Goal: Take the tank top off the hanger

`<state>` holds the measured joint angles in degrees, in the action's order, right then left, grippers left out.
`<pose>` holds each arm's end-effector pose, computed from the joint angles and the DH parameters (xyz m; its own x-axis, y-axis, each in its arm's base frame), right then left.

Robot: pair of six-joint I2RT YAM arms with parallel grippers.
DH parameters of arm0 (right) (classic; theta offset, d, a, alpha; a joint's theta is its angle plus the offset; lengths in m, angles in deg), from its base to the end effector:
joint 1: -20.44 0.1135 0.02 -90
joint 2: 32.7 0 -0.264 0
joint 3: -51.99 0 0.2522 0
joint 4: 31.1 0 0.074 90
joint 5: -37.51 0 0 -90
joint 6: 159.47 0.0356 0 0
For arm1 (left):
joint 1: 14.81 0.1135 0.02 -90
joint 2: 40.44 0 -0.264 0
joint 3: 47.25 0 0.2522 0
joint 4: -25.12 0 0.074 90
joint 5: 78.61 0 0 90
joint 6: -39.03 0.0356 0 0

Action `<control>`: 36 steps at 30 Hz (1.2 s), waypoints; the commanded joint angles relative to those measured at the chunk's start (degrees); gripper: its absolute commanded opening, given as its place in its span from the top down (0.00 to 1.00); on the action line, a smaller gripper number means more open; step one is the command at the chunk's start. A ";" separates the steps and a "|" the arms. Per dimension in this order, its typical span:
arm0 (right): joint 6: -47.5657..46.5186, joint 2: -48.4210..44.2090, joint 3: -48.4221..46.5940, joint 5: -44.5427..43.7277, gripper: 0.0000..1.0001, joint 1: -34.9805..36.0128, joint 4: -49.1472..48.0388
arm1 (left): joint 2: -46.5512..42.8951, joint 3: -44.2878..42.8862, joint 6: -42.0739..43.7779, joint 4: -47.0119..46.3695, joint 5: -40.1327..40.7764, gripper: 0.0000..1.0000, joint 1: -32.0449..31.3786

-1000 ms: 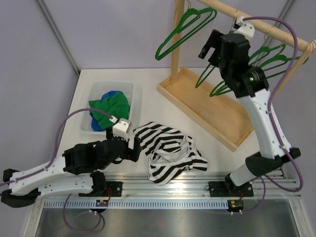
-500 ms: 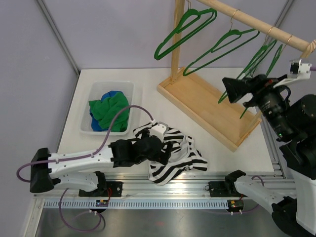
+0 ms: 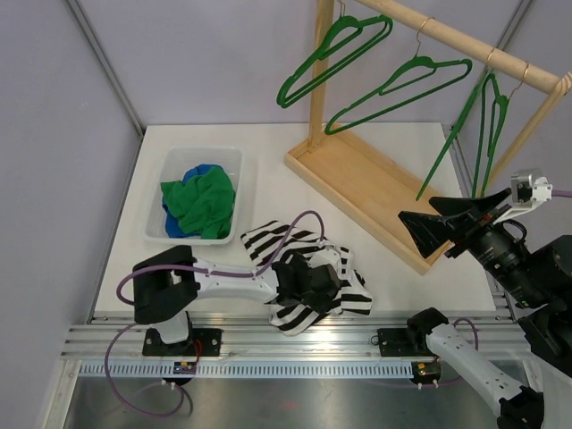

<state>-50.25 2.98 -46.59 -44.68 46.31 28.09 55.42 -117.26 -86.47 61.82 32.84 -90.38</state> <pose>0.0244 0.0172 0.4991 -0.1275 0.3006 -0.9452 -0.5426 0.7766 0.3202 0.0932 -0.3099 0.1711 -0.6791 0.4702 -0.5637 0.5712 0.8208 -0.0035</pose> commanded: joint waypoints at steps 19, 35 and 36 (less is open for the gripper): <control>-1.73 -4.74 1.67 1.59 0.00 0.24 0.36 | -25.61 -11.06 -0.88 23.89 28.63 1.00 1.47; -1.82 -3.69 0.70 0.89 0.01 0.24 -0.08 | -35.03 -37.33 17.22 33.05 28.47 1.00 29.06; -1.91 -3.52 0.70 0.89 0.01 0.32 -0.25 | -34.60 -38.66 18.18 33.05 28.12 1.00 32.30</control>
<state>-51.03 -1.76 -44.97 -43.48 46.31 29.36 21.97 -150.13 -74.37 96.77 60.20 -63.23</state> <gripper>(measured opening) 0.993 0.039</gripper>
